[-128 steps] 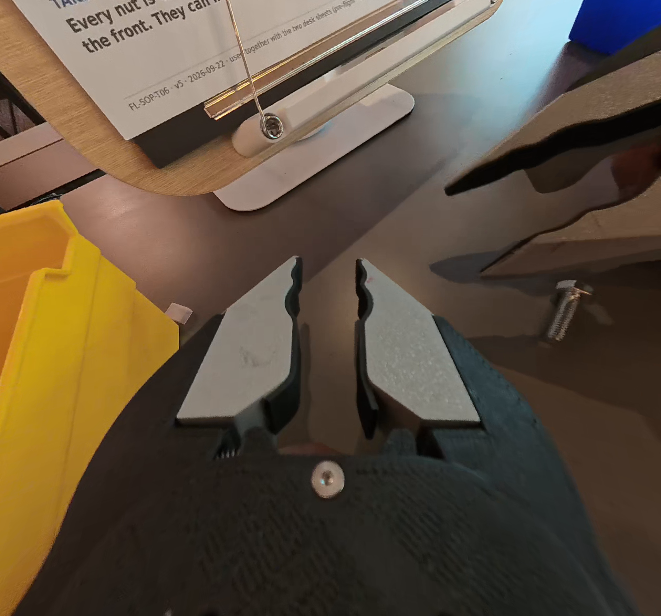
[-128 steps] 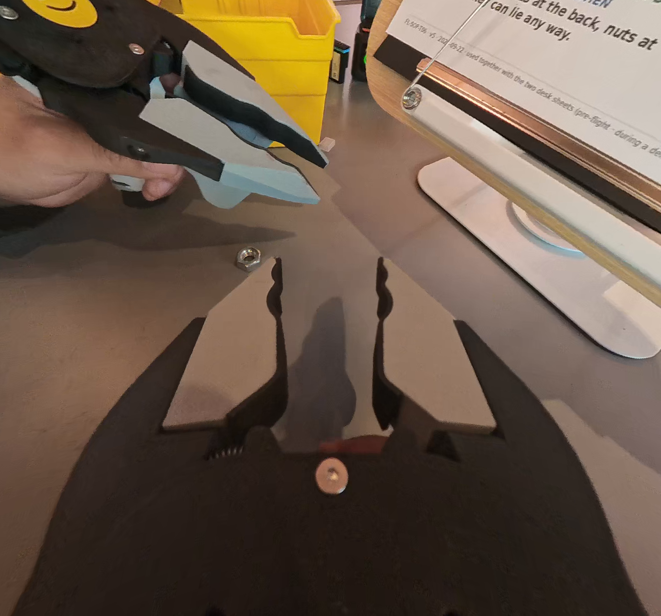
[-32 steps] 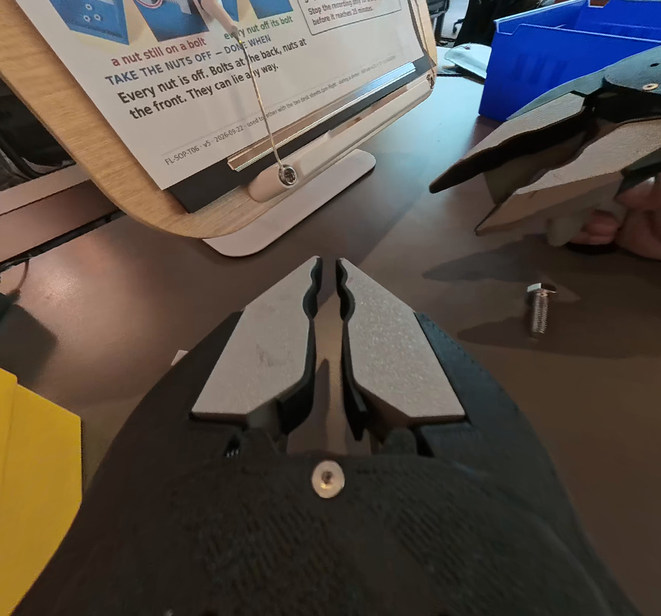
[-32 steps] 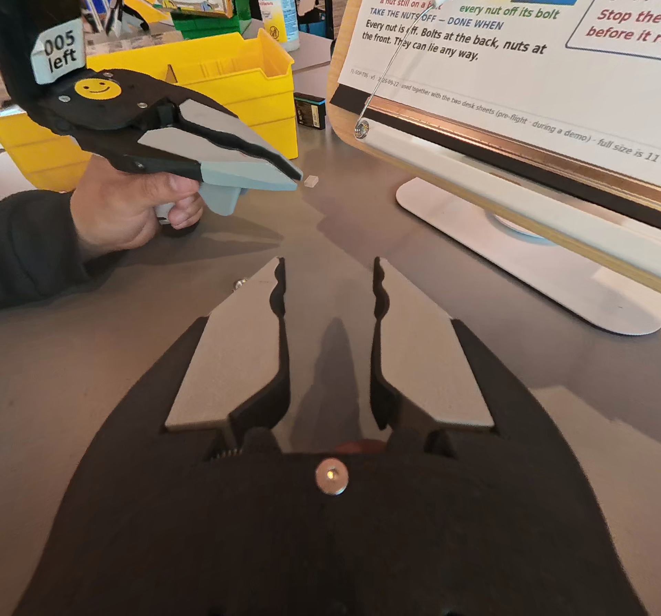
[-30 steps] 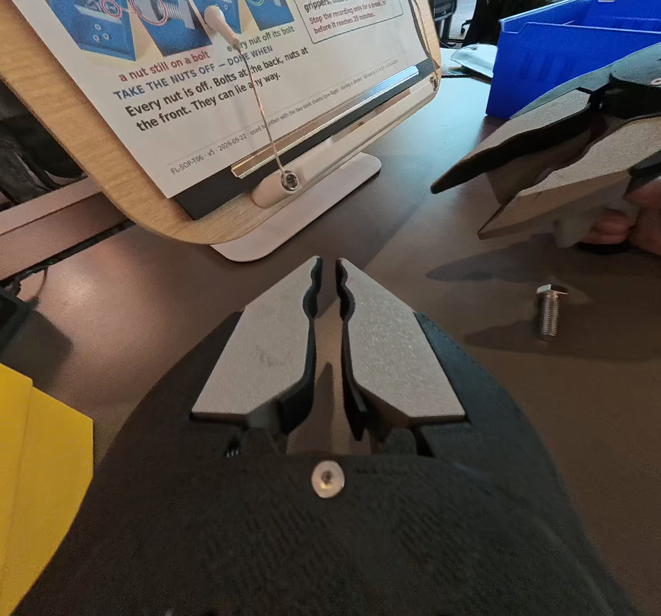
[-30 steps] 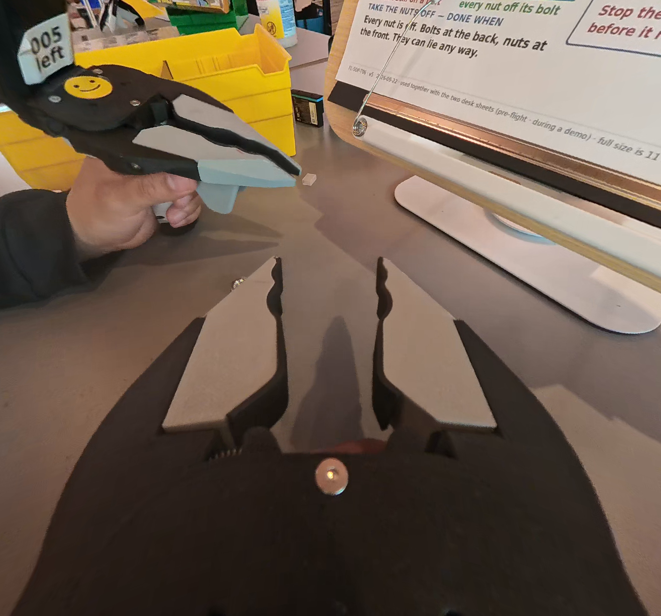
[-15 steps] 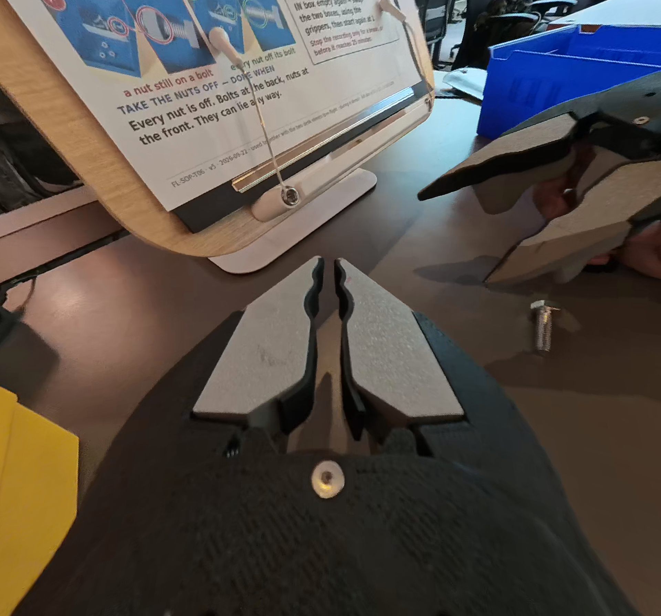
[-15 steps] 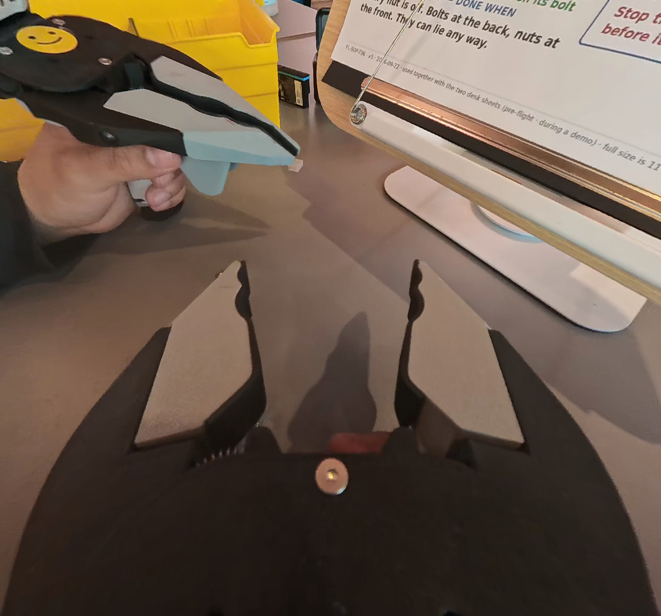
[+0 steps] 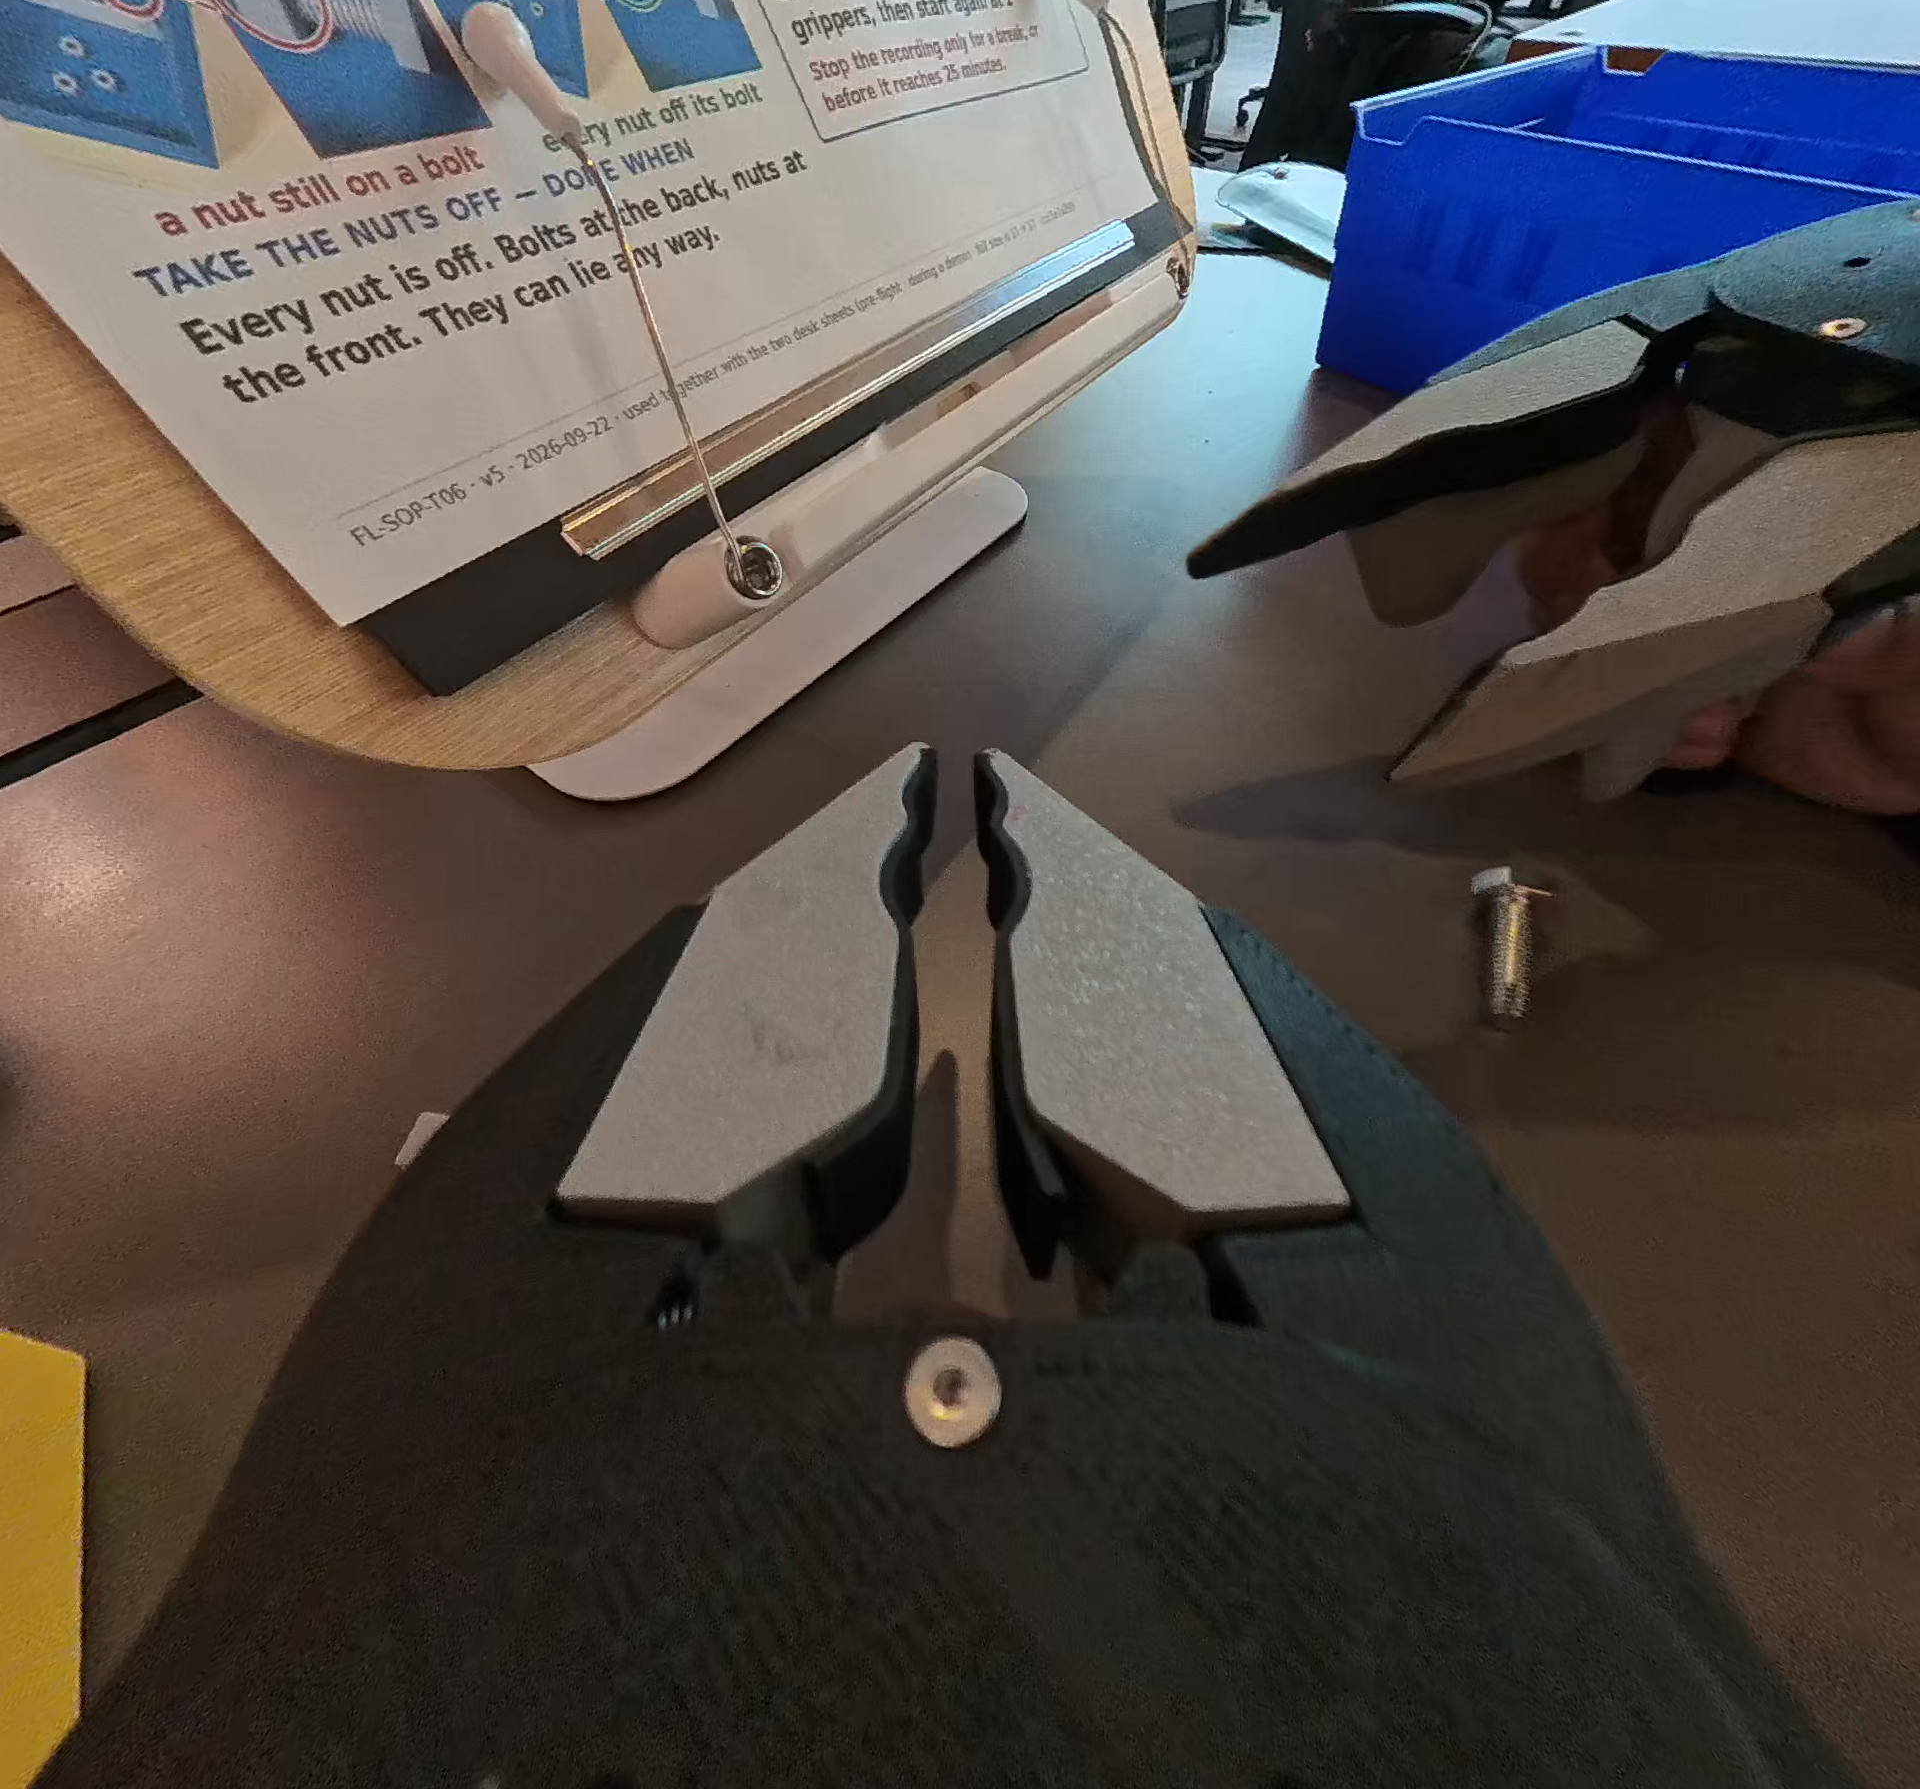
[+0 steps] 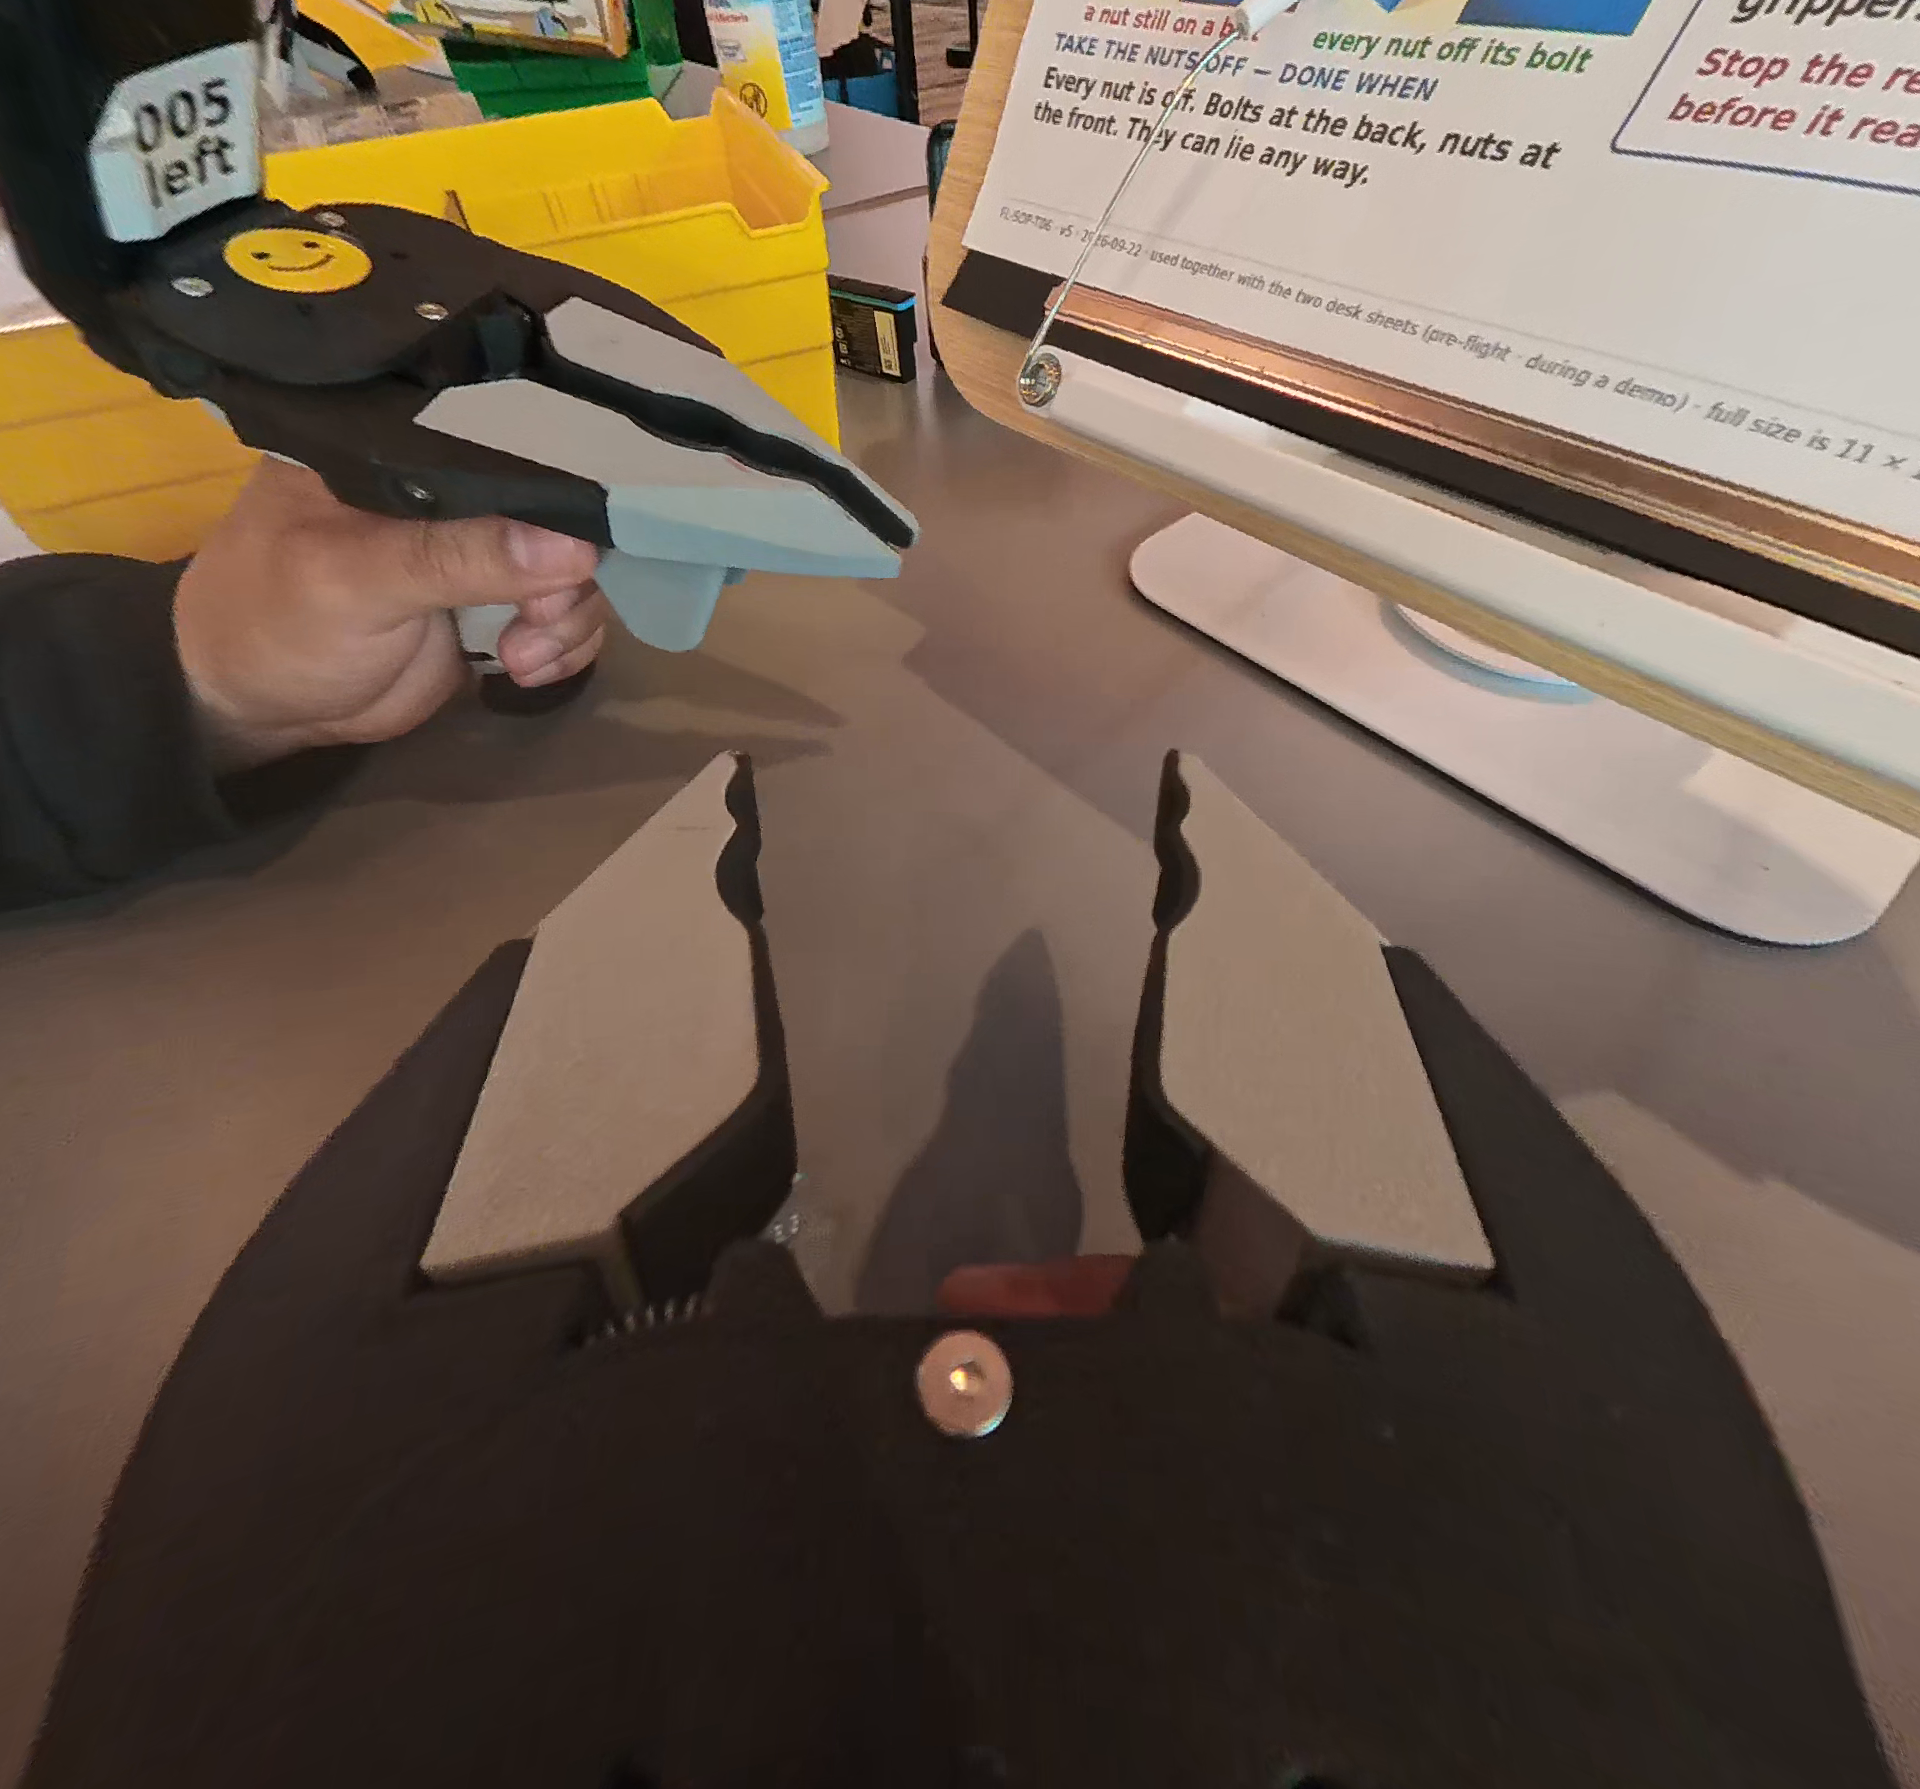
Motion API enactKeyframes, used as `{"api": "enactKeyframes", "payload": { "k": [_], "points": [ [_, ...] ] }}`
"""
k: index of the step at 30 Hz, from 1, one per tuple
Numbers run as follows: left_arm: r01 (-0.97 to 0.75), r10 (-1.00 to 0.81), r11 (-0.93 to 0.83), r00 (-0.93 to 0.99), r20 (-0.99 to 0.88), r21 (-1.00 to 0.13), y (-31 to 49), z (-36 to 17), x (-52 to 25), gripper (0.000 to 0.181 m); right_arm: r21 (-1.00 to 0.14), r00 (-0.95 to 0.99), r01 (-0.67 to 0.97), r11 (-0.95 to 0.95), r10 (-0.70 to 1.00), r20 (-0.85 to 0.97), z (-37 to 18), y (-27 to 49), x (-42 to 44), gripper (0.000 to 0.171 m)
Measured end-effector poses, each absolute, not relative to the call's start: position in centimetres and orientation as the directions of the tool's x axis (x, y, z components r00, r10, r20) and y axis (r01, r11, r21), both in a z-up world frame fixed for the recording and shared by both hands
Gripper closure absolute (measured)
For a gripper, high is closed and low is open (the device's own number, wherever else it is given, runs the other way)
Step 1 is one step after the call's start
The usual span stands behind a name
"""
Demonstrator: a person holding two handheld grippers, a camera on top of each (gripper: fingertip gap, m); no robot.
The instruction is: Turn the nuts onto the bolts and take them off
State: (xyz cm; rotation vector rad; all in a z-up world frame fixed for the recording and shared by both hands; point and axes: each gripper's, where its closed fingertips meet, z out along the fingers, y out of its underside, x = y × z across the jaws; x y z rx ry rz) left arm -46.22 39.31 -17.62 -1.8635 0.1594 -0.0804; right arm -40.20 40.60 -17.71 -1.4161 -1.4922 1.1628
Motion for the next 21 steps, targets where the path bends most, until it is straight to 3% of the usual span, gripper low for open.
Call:
{"api": "enactKeyframes", "payload": {
  "k": [21],
  "points": [
    [-0.022,-0.169,-0.259,0.985,0.023,-0.966,39.2,-17.1,-45.7,0.177,-0.976,-0.202,0.215,-0.024,0.977,-0.068,-16.3,37.8,-38.8,0.100]
  ]
}}
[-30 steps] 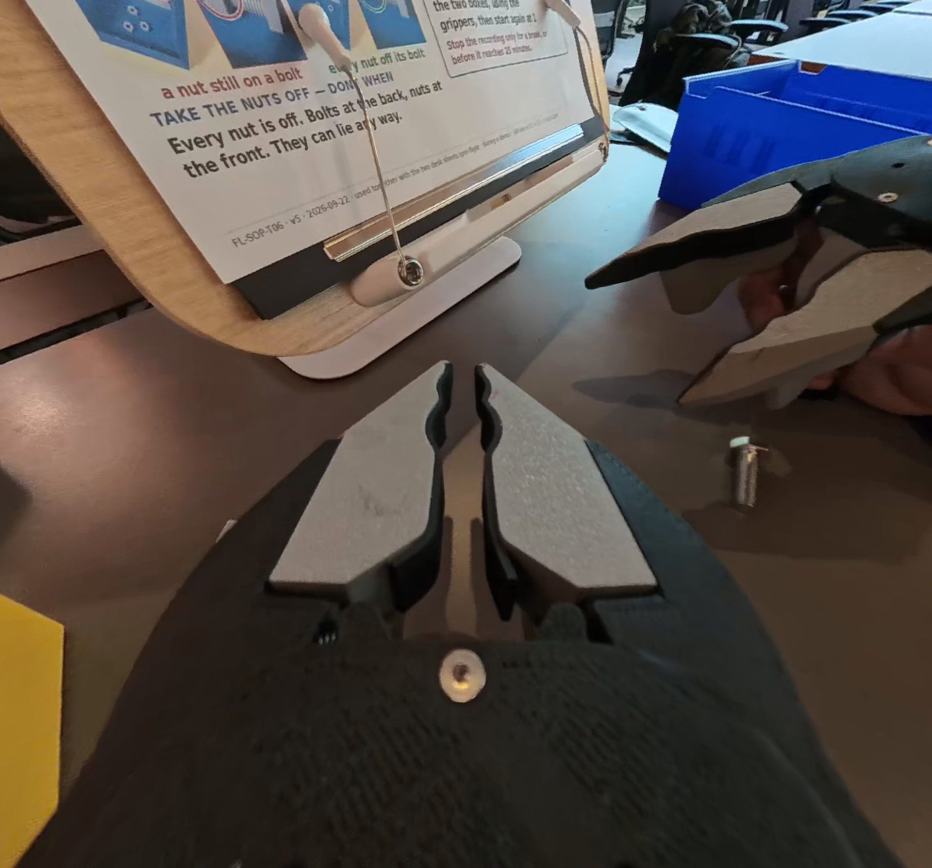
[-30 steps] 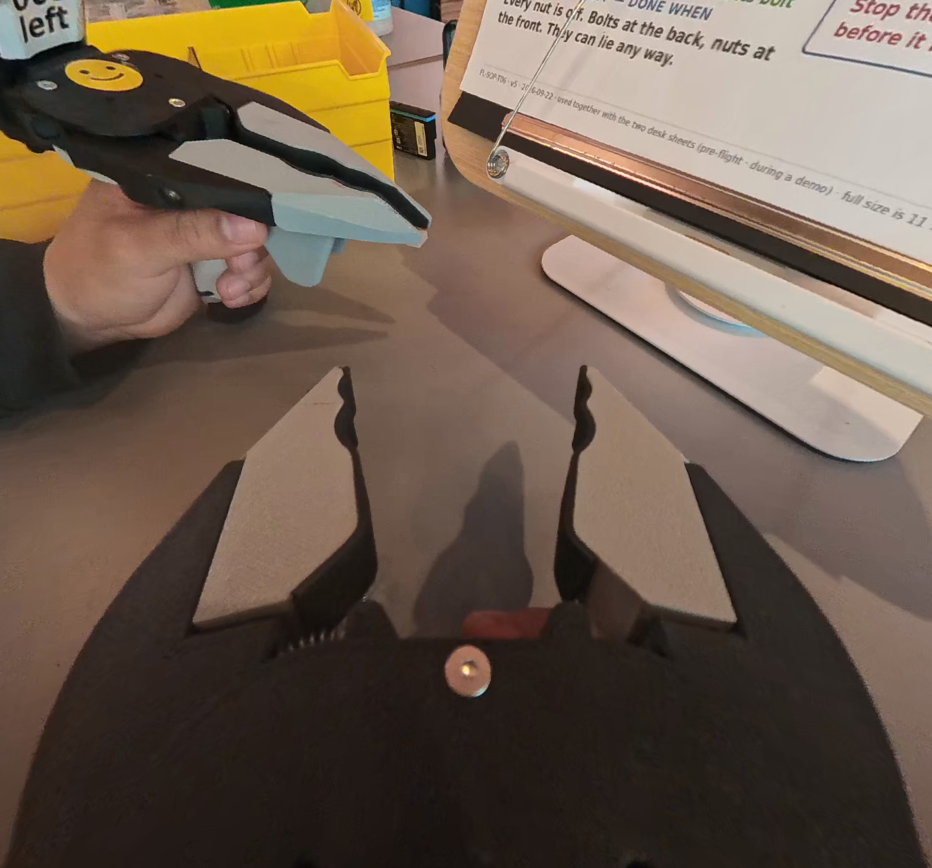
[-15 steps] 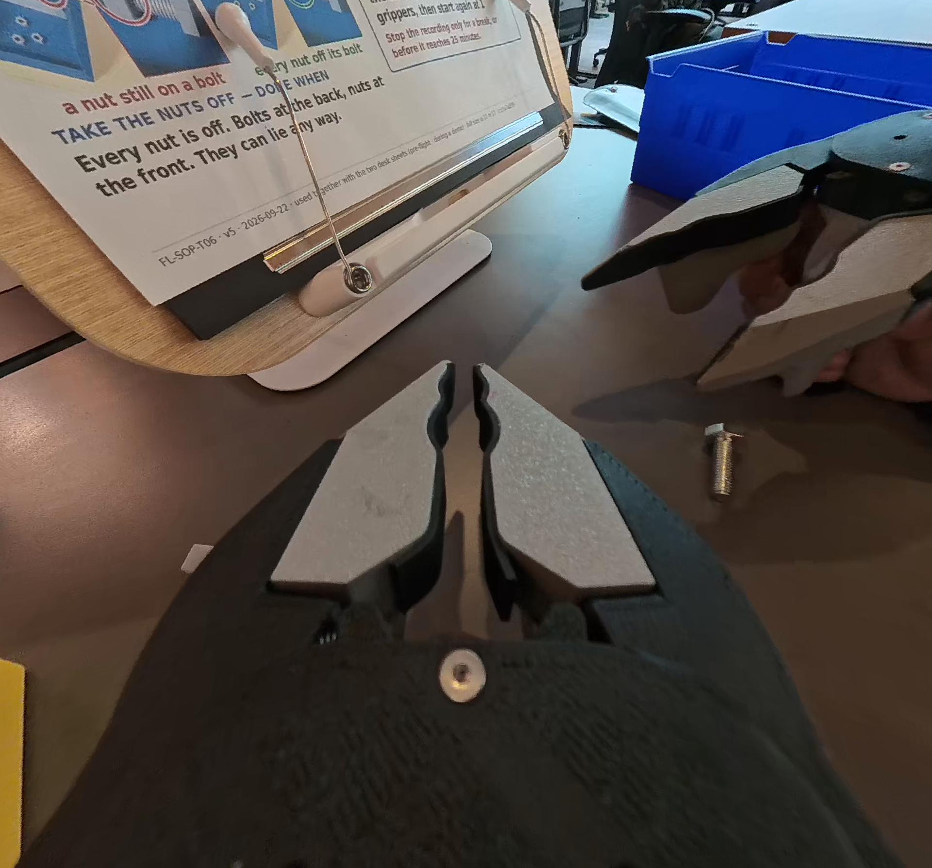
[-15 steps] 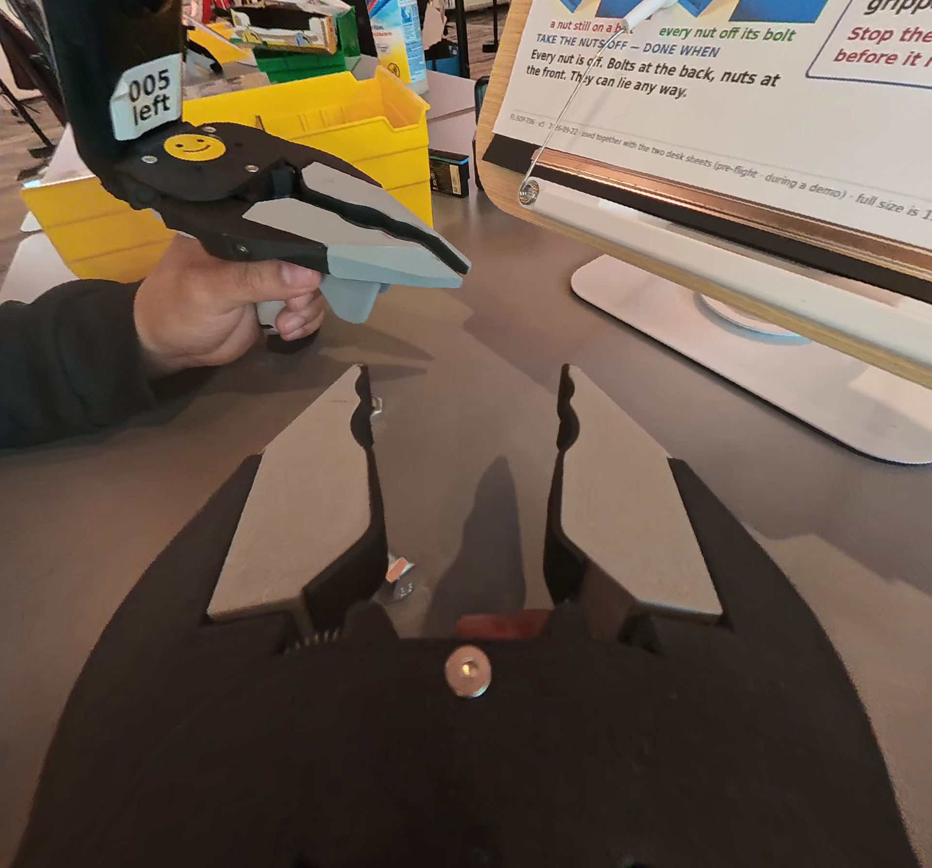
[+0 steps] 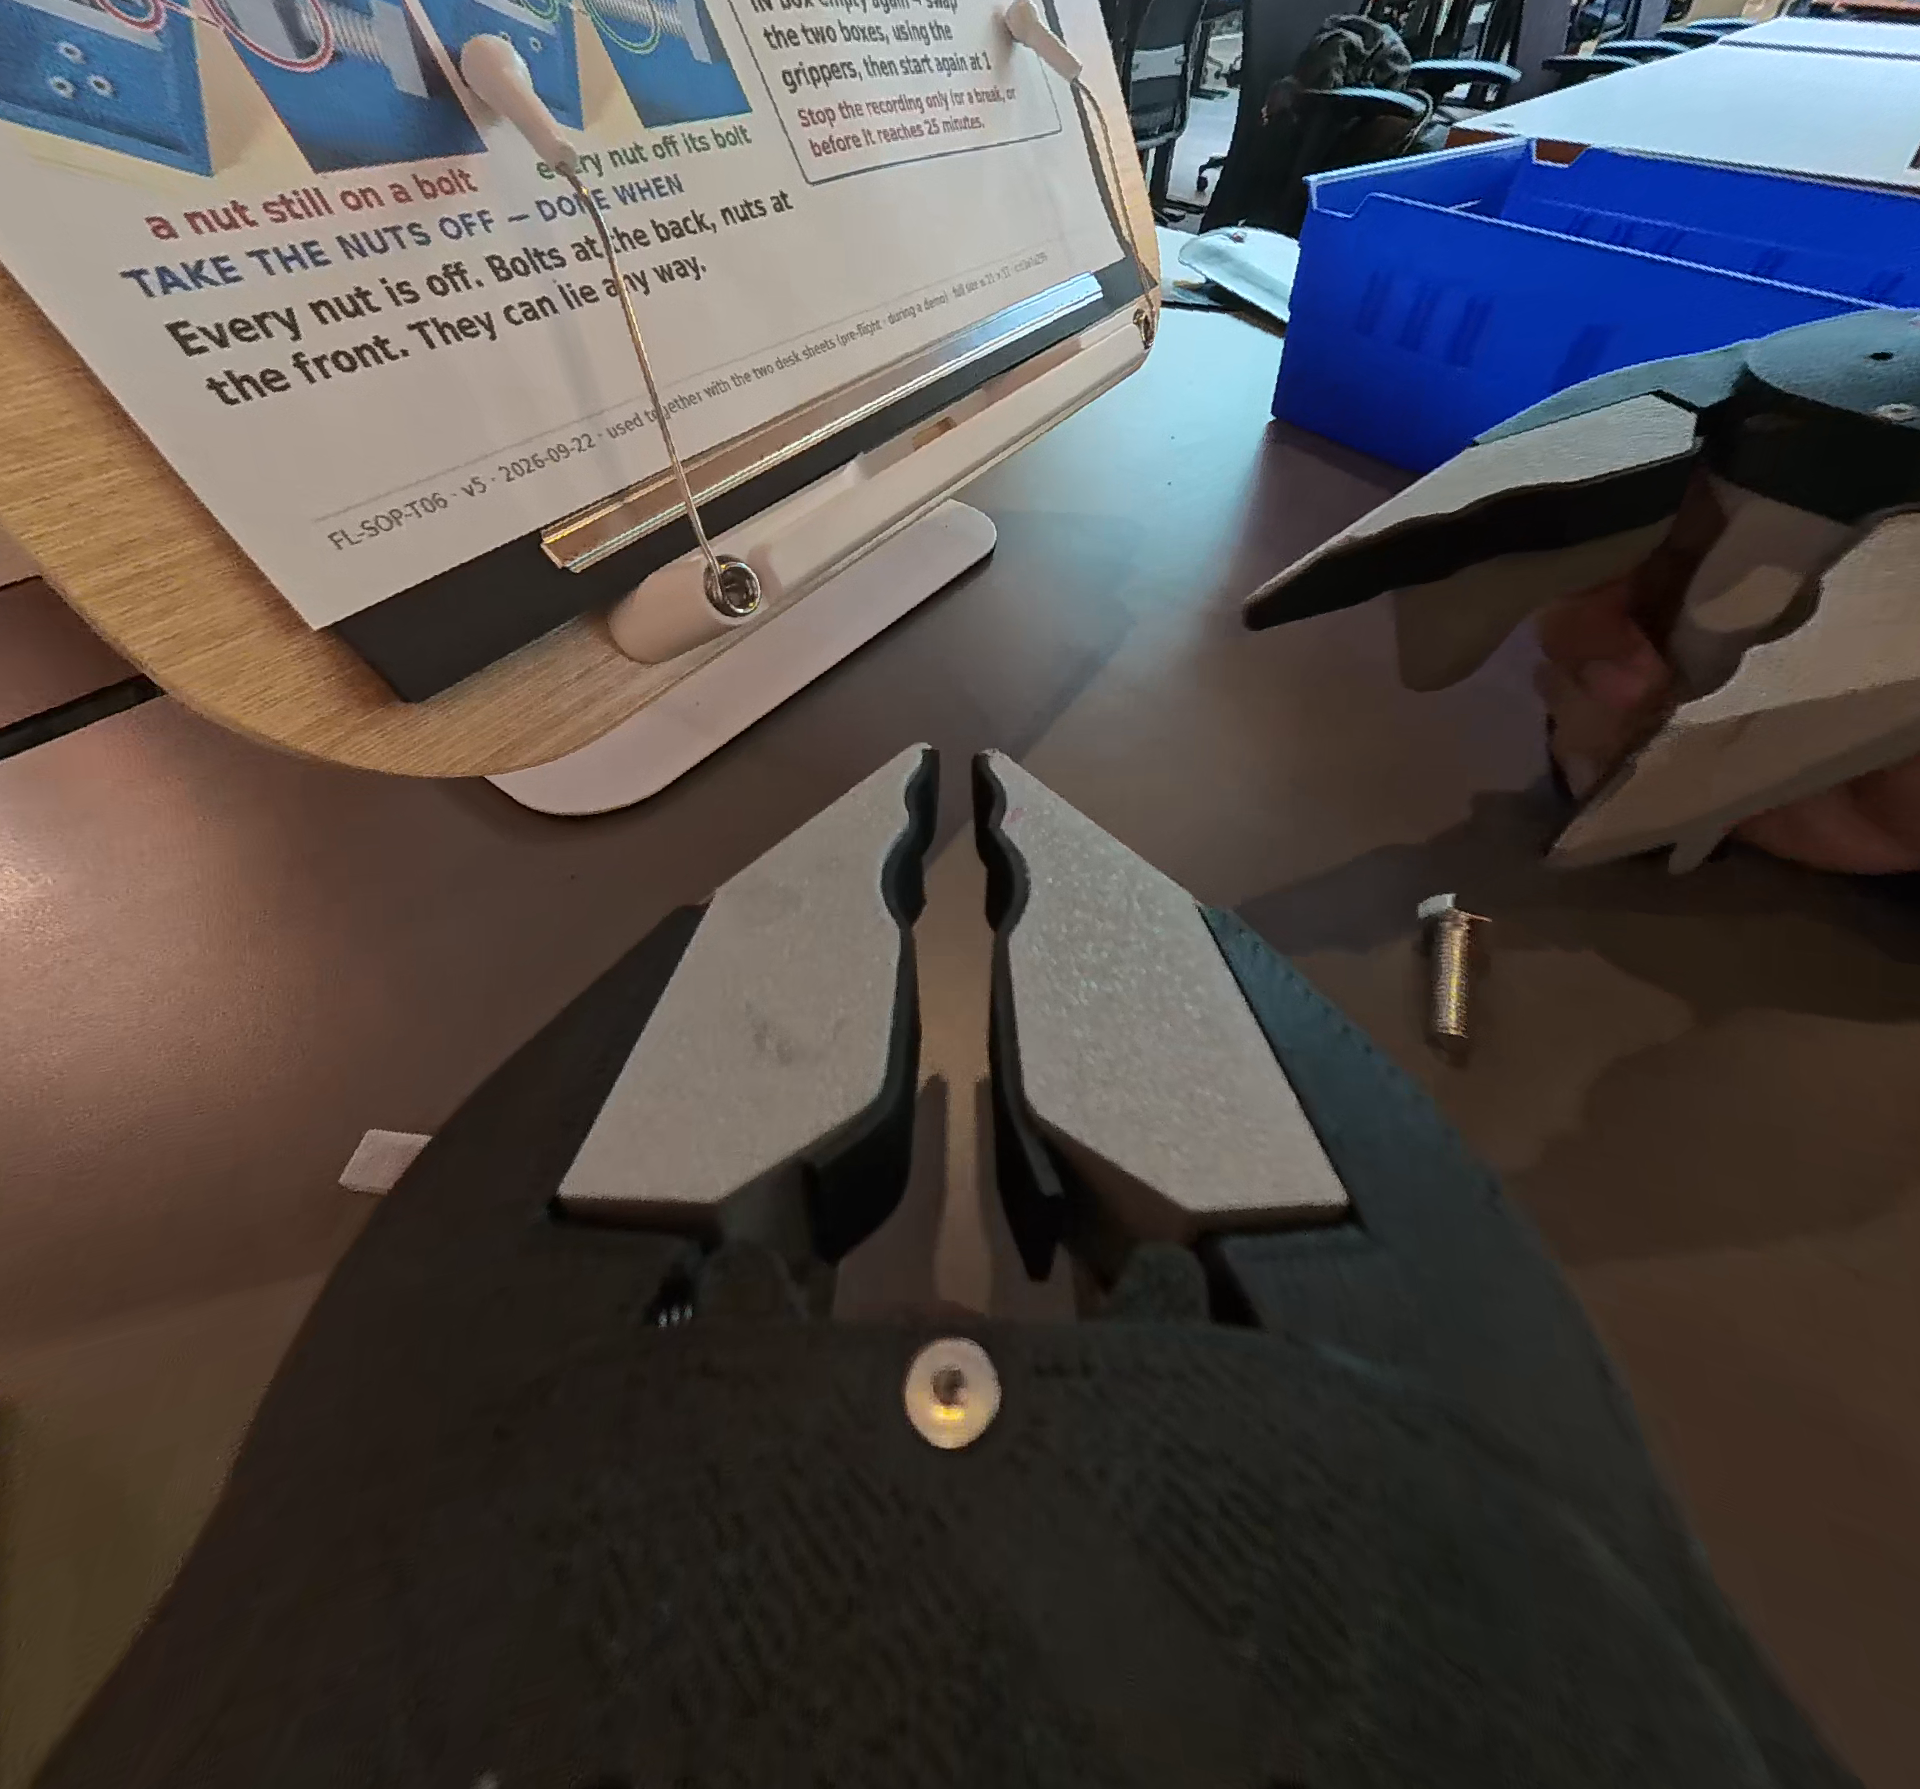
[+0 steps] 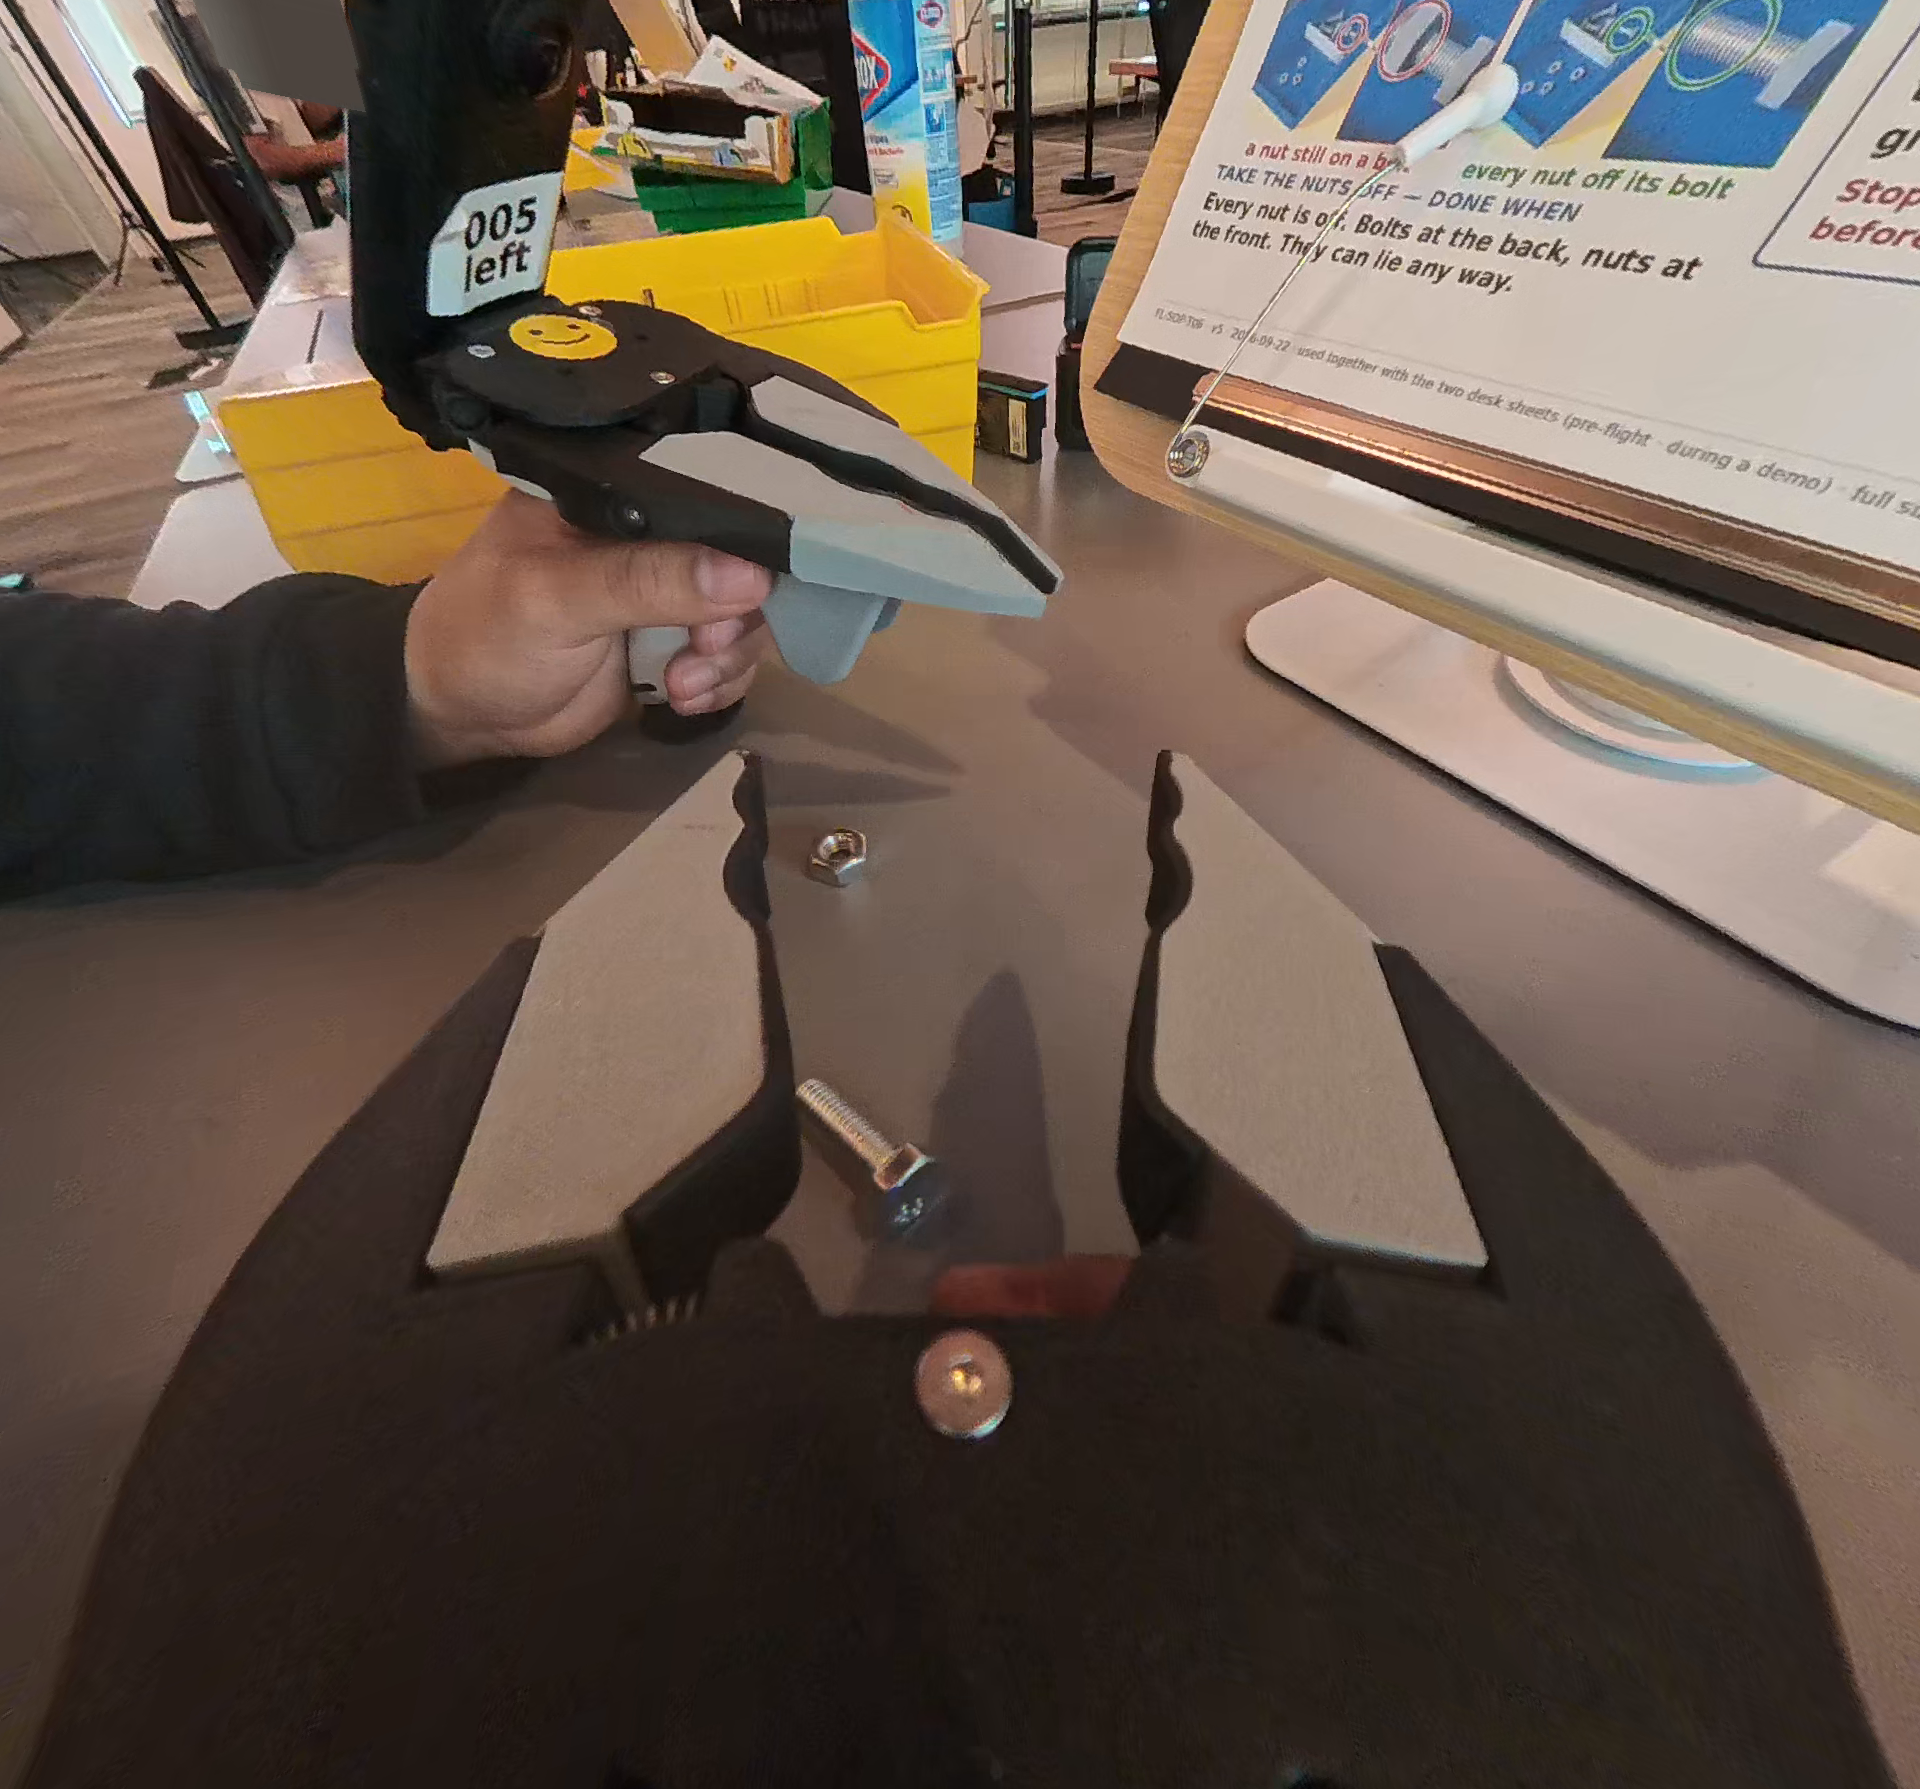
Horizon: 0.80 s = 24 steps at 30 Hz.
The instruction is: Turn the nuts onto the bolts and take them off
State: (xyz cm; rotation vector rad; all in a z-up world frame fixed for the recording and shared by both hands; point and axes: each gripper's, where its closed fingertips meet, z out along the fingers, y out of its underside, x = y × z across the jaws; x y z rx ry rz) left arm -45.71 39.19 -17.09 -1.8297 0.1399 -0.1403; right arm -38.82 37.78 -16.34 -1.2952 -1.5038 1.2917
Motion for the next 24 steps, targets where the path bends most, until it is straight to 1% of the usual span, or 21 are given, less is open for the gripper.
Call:
{"api": "enactKeyframes", "payload": {
  "k": [10,15,19,24],
  "points": [
    [0.060,-0.182,-0.253,0.977,0.108,-0.965,39.0,-16.8,-45.0,0.176,-0.984,-0.202,0.165,-0.068,0.974,-0.101,-15.5,38.6,-38.1,0.096],
    [0.126,-0.207,-0.239,0.962,0.177,-0.963,38.8,-16.4,-44.2,0.176,-0.991,-0.272,0.133,0.008,0.962,-0.029,-15.0,37.3,-37.8,0.091],
    [0.131,-0.210,-0.247,0.960,0.185,-0.960,39.0,-16.5,-44.1,0.175,-0.990,-0.272,0.095,0.102,0.960,0.073,-14.6,37.3,-37.5,0.089],
    [0.154,-0.223,-0.241,0.952,0.209,-0.958,39.0,-16.4,-43.7,0.175,-0.989,-0.293,0.119,0.087,0.955,0.048,-15.0,37.3,-37.3,0.091]
  ]
}}
